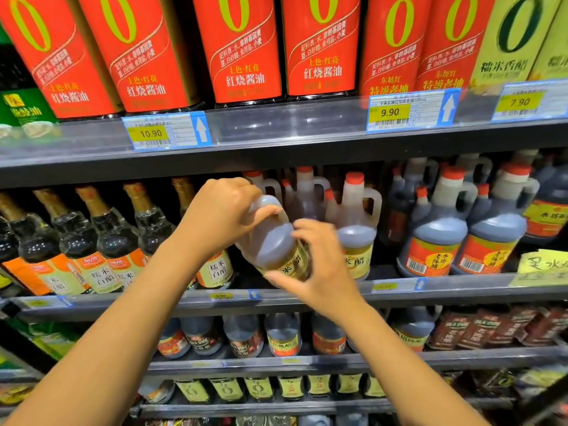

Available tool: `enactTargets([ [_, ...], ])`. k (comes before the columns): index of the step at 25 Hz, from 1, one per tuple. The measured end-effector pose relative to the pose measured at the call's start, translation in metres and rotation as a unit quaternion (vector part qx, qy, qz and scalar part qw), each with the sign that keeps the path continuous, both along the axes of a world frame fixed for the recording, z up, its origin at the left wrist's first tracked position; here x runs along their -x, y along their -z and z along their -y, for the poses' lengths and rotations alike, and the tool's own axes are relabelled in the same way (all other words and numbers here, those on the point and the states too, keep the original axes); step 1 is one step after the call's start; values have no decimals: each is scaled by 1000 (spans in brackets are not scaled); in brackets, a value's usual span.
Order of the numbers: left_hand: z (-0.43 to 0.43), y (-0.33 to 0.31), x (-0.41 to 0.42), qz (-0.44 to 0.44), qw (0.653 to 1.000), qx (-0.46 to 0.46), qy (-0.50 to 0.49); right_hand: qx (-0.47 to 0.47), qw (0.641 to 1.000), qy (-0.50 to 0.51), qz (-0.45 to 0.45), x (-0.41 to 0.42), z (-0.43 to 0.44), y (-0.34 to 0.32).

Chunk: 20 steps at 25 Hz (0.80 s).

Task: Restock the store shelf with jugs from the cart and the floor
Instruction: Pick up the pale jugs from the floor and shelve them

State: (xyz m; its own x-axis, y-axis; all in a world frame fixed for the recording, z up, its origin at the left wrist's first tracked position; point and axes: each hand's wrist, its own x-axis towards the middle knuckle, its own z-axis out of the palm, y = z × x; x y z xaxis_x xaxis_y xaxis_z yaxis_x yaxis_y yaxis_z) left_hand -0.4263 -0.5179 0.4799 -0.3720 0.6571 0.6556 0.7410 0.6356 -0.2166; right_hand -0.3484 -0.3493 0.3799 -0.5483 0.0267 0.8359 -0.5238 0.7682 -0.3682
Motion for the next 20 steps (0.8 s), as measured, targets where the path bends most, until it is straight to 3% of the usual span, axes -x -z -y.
enactTargets([
  [3,2,1,-2,23,1000,-18,-8,81,958,-76,264,6,22,-7],
  [5,2,5,-6,30,998,-50,-10,106,935,-45,336,15,22,-11],
  [9,1,13,-9,114,980,-161,-17,89,945,9,314,22,24,-8],
  [14,-4,71,-38,318,888,-332,1,194,935,52,291,23,18,-4],
  [17,-12,93,-34,438,823,-362,11,204,933,39,295,27,22,-2],
  [20,-18,95,-21,439,822,-361,-41,204,929,46,305,34,25,3],
])
